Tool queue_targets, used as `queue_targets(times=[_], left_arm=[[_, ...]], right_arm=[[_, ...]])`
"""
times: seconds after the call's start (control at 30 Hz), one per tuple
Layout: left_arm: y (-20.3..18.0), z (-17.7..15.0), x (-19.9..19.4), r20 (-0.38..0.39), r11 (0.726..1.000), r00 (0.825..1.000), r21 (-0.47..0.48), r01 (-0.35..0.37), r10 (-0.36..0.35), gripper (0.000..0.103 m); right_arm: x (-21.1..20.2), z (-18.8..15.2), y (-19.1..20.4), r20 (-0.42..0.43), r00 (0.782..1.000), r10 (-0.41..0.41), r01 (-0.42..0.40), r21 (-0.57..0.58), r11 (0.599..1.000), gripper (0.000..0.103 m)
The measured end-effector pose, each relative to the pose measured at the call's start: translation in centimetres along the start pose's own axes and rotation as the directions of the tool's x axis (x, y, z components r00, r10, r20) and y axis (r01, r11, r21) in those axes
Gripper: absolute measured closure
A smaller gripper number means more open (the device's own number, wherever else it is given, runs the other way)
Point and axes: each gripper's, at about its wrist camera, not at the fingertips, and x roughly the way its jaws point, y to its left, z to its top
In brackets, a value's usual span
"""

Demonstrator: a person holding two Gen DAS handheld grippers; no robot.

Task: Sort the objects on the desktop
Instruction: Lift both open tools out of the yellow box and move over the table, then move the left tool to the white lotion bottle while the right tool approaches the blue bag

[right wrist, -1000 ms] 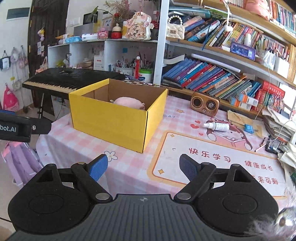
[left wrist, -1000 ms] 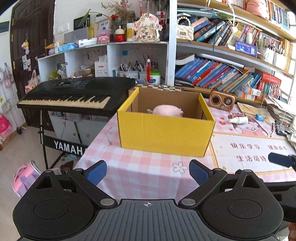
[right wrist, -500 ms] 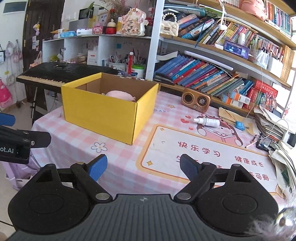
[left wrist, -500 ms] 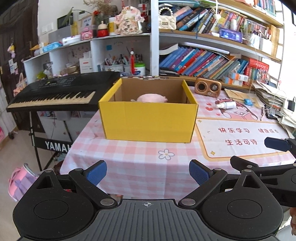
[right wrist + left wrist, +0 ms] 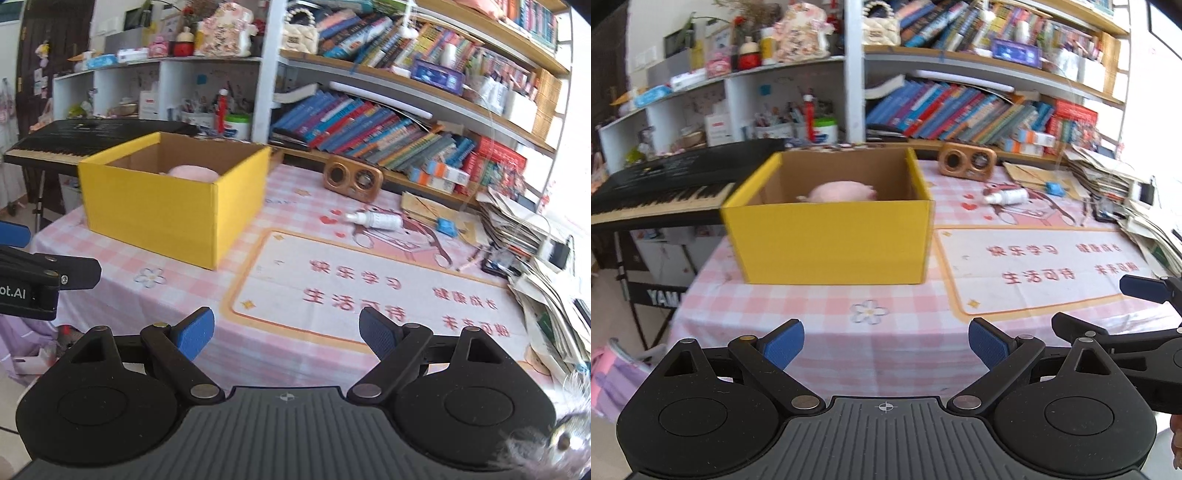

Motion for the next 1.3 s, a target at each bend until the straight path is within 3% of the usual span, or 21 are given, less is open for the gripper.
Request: queue_targets(times=[0.27,0.83,1.3], left_arm=[[-3.5,1.3,2.1,-0.012,0.997,0.998,0.052,0.063,-0.062,0.005],[-10.1,4.9,7.6,-0.046,0.986,0.992,0.114,0.121,-0.116,0.005],[-15.3,8.5,13.8,-0.098,0.991,0.991,0.096,0.098,-0.089,0.005]], right_arm=[[1.1,-0.2,-4.0,-0.027,0.998,-0.062,0.063,0.052,0.997,0.018],[5.4,0.5,-11.7,-0.072,0.993,-0.093,0.100,0.107,0.989,0.018],[11.2,2.3,-19.6,-0.100,0.994,-0.054,0.068,0.140,0.988,0.018]])
